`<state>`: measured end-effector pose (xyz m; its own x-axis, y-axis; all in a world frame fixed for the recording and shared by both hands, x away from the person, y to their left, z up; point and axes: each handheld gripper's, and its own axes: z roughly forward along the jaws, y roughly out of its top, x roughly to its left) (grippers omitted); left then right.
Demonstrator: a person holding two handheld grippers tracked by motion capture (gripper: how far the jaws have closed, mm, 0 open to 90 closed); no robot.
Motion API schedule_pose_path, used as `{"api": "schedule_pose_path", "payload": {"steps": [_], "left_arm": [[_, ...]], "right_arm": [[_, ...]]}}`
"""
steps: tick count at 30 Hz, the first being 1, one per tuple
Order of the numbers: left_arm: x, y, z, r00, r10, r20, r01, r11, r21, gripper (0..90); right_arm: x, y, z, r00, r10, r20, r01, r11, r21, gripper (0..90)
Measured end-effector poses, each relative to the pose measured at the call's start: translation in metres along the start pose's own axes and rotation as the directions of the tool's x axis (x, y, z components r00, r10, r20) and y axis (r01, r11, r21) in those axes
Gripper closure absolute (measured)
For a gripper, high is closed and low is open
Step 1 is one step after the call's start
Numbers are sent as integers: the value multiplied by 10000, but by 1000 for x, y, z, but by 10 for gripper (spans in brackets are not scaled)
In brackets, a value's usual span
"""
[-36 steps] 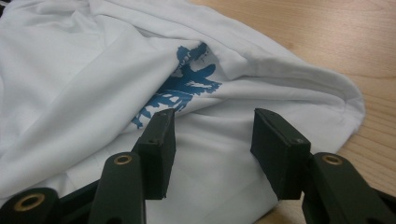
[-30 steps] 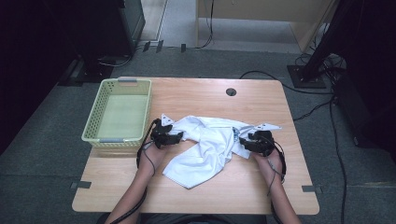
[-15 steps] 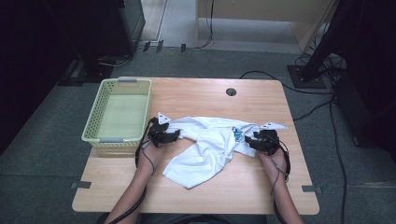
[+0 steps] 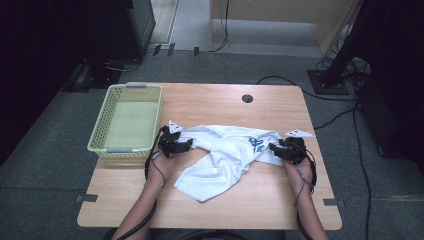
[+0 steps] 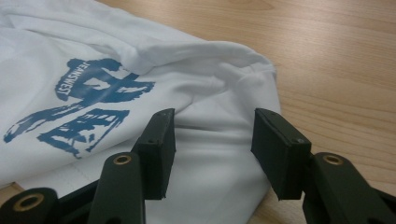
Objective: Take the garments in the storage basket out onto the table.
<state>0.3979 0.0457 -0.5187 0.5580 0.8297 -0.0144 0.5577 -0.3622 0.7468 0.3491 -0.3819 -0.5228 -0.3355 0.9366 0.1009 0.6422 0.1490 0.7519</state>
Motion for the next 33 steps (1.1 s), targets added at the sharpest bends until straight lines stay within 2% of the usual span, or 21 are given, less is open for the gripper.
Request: {"api": "schedule_pose_path", "payload": {"steps": [9, 13, 15, 19, 21, 25, 29, 33], "left_arm": [[0, 0, 0, 10000, -11, 0, 11, 10000, -13, 404], [0, 0, 0, 10000, -18, -1, 18, 10000, -10, 404], [0, 0, 0, 10000, -33, -10, 33, 10000, 2, 404], [-1, 1, 0, 9999, -145, -3, 145, 9999, 31, 404], [-1, 2, -1, 9999, -143, 34, 143, 9999, 5, 404], [-4, 5, -5, 9995, -197, 232, 202, 9996, -205, 404], [-13, 11, -8, 9987, -18, 508, 36, 9993, -364, 404], [-19, 14, -6, 9970, 115, 767, -91, 9995, -319, 404]], "right_arm": [[-14, -1, -1, 9993, 168, 332, -164, 9998, -121, 502], [-17, -1, -1, 9975, 23, 701, -15, 9999, -113, 502], [-17, -1, -1, 9968, 97, 794, -89, 9999, -106, 496], [-15, 1, -2, 9976, 493, 490, -487, 9987, -136, 475], [-12, 1, -3, 9979, 532, 371, -527, 9985, -154, 475], [-7, 4, -6, 9988, 441, 207, -436, 9987, -274, 476], [0, 6, -8, 9991, 424, -11, -425, 9986, -313, 476], [6, 7, -8, 9993, 344, -130, -347, 9989, -309, 476]]}}
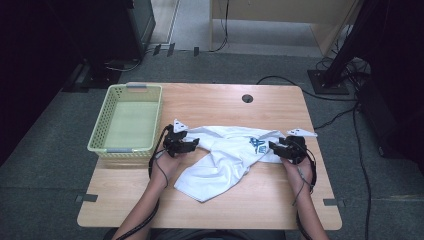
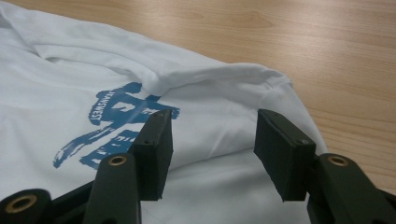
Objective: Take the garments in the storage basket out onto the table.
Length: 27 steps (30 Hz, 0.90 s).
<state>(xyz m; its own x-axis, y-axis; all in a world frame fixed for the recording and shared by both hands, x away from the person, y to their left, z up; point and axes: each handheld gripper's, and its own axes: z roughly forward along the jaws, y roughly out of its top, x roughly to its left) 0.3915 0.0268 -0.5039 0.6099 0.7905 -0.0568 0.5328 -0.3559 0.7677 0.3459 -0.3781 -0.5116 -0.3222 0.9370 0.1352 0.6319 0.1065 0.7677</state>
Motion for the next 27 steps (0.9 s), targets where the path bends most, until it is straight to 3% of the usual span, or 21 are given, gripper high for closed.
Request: {"api": "schedule_pose_path", "payload": {"steps": [4, 15, 27], "left_arm": [[-4, 3, 7, 9993, -112, 352, 109, 9999, 77, 393], [-20, 10, 20, 9967, 318, 741, -330, 9993, 155, 363], [-22, 5, 31, 9955, 660, 684, -692, 9965, 462, 348]], "right_arm": [[5, 1, 1, 9999, -81, -140, 80, 10000, -22, 476], [16, 4, 8, 9981, -509, -353, 512, 9987, 60, 458], [25, -1, 20, 9965, -679, -480, 699, 9967, 406, 402]]}}
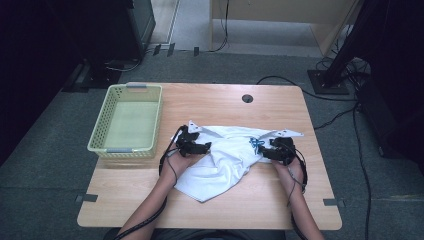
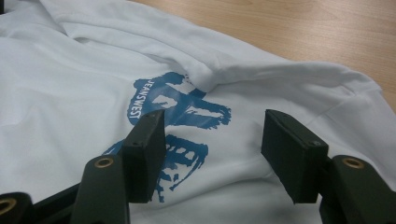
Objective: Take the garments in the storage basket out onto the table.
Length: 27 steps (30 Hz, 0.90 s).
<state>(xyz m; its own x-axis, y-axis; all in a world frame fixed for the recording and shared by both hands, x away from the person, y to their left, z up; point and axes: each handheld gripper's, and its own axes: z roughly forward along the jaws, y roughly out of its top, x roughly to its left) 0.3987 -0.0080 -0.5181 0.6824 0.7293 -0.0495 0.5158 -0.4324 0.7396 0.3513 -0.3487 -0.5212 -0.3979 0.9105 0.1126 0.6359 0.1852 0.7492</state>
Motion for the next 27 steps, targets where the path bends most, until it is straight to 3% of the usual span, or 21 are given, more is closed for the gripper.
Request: {"api": "schedule_pose_path", "payload": {"steps": [5, 12, 27], "left_arm": [[-2, -2, -1, 9994, 295, -195, -293, 9995, 100, 347], [-3, -6, -6, 9993, 228, -300, -225, 9997, 110, 329], [-10, -18, -17, 9985, 32, -549, -31, 10000, 20, 307]], "right_arm": [[7, -1, 2, 9988, -460, 143, 459, 9989, 52, 371], [14, -4, 3, 9973, -669, 292, 668, 9978, 15, 292], [24, -12, -1, 9956, -876, 329, 876, 9962, 14, 228]]}}
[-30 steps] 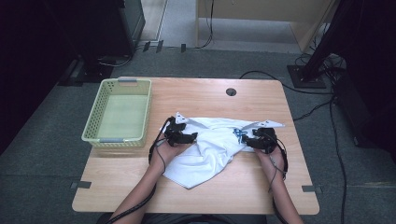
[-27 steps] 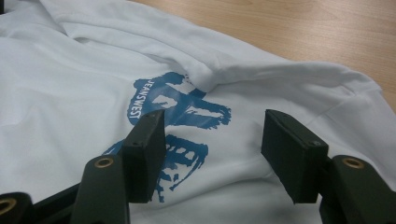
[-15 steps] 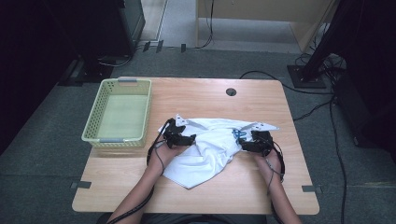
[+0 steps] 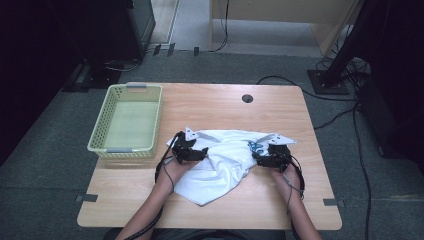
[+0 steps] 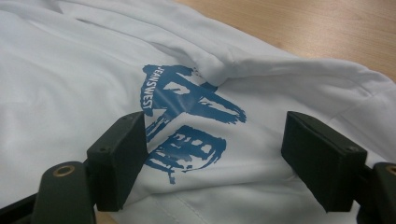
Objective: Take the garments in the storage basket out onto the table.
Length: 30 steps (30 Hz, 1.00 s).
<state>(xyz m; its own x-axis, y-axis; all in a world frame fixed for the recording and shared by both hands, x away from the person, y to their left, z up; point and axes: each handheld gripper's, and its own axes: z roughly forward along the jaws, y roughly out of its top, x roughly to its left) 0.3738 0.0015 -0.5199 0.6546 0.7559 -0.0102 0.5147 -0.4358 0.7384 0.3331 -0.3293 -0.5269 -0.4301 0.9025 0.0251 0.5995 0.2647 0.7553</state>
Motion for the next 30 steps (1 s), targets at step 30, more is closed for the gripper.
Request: {"api": "schedule_pose_path", "payload": {"steps": [30], "left_arm": [[-29, -31, -35, 9991, -245, -345, 250, 9996, 151, 307]], "right_arm": [[26, -18, -19, 9996, -224, -179, 225, 9997, 77, 204]]}}
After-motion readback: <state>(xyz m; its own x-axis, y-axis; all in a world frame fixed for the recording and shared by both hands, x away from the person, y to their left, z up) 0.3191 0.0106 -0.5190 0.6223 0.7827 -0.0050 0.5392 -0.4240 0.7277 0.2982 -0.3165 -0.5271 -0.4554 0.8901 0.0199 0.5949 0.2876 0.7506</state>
